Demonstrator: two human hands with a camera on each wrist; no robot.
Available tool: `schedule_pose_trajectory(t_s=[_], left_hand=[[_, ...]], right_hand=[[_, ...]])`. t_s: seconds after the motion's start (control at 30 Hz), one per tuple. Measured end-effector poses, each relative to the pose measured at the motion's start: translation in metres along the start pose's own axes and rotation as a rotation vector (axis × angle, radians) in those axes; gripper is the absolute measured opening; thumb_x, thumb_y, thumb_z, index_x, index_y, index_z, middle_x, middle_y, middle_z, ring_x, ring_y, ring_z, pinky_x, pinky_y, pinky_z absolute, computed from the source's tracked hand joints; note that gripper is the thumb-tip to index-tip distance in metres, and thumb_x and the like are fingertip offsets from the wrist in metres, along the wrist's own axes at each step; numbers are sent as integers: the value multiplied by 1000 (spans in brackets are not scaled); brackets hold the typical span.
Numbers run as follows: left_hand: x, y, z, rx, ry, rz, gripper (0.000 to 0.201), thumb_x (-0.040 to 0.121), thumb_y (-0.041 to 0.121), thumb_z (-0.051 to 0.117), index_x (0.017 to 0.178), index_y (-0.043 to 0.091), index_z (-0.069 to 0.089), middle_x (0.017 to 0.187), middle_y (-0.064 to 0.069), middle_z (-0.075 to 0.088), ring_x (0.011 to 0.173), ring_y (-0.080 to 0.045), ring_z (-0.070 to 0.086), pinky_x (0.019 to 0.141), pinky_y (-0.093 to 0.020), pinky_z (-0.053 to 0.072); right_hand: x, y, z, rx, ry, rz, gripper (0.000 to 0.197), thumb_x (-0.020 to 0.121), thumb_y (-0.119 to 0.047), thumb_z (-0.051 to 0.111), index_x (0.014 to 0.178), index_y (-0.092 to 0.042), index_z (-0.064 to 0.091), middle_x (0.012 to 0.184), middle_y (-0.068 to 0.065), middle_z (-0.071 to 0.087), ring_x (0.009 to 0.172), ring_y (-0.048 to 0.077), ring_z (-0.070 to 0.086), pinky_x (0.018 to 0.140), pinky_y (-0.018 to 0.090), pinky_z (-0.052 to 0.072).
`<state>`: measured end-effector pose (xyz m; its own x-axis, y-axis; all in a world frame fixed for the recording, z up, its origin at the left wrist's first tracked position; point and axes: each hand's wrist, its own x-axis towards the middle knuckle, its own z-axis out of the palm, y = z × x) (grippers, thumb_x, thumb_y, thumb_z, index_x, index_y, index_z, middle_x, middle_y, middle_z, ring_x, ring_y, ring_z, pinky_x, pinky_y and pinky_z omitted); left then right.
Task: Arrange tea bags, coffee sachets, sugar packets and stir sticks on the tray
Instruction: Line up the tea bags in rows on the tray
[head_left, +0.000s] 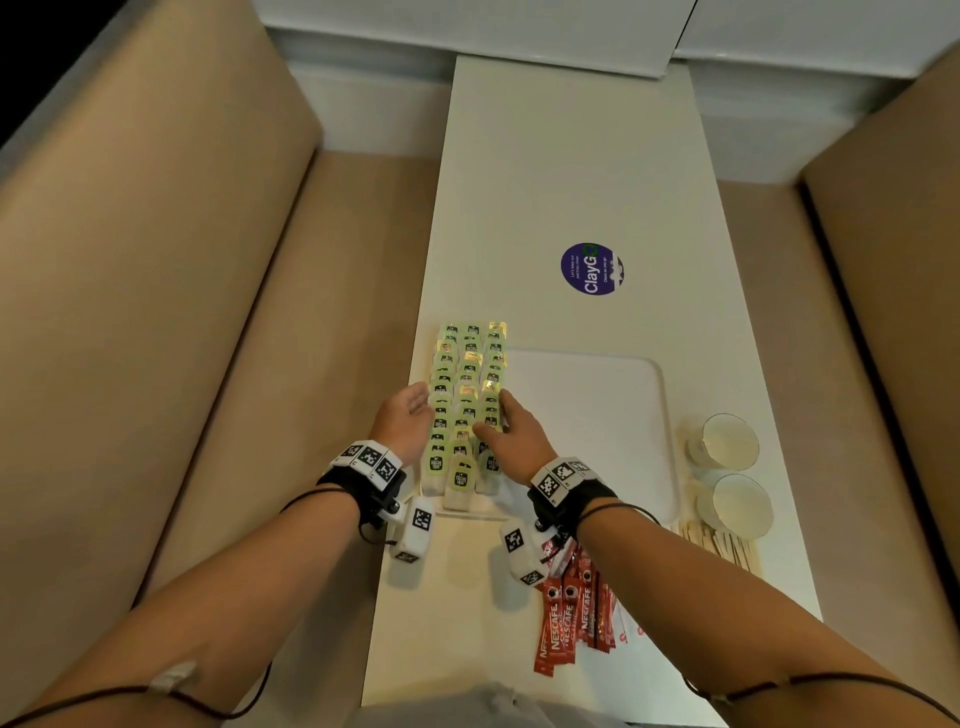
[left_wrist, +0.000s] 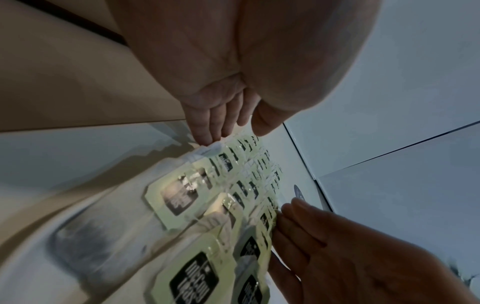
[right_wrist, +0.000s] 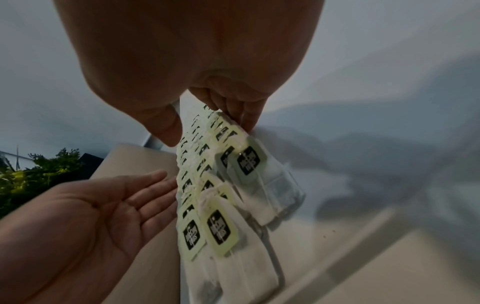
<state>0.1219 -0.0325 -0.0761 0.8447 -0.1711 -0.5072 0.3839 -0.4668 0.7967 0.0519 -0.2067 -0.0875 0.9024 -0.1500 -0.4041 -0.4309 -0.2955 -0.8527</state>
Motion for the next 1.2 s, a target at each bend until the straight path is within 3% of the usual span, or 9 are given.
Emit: schedule_pose_trajectory(t_s=[0.13,0.27,0.4,0.57,0.73,0.87,1.03,1.13,1.2], left_hand=[[7,4,-1,5,3,-15,51,100,6,53,150,8,42,150,-7,50,136,-17,48,115,-32,36],[9,11,0,4,2,-18,52,100,7,52,151,10,41,150,-5,50,137,-17,48,112,-27,36],[15,17,0,-27,11,-28,52,100,10,52,150,16,42,148,-4,51,133,-18,51,112,-35,42],[24,17,-4,-36,31,-23,48,98,10,52,145,20,46,106,9,63,96,-17,63,88,-41,56],[27,17,-5,-64,20,-33,48,98,10,53,145,20,45,120,6,64,94,-19,65,85,-43,57],[27,15,-4,-90,10,-36,47,99,9,54,144,21,45,141,-6,57,113,-18,63,84,-30,54],[29,11,-4,-129,7,-47,46,99,8,55,142,20,47,143,-10,56,122,-21,59,92,-31,51],[30,10,-4,-140,6,-46,45,98,7,56,141,19,47,141,-9,57,119,-20,60,84,-26,51],[30,10,-4,-150,14,-43,46,98,7,57,141,18,48,137,-6,58,114,-18,62,78,-24,50]], right_hand=[[10,0,-9,2,26,6,37,95,-23,64,129,-21,52,121,-8,67,105,9,66,92,33,54],[20,-9,-22,2,24,4,38,96,-19,63,131,-17,50,121,-11,59,115,14,60,94,29,44],[34,-12,-24,-36,-4,-13,39,93,-24,64,131,-23,54,126,-6,67,114,17,64,102,42,49],[41,-13,-25,-59,-31,-7,42,89,-27,66,130,-24,55,122,-6,69,110,15,66,100,43,51],[56,-16,-33,-96,-17,-8,45,84,-38,64,126,-23,55,118,-2,70,106,19,66,98,48,51],[67,-26,-33,-110,-4,-20,41,86,-35,64,123,-20,57,114,-2,71,102,20,67,95,45,52],[72,-29,-29,-105,15,-6,37,91,-26,66,126,-20,57,115,-3,70,102,18,66,90,36,50],[72,-26,-30,-117,17,8,37,89,-29,66,124,-21,56,116,-3,69,104,20,66,92,38,52],[70,-27,-32,-129,13,28,47,88,-33,65,132,-20,53,126,1,67,117,26,63,99,42,50]])
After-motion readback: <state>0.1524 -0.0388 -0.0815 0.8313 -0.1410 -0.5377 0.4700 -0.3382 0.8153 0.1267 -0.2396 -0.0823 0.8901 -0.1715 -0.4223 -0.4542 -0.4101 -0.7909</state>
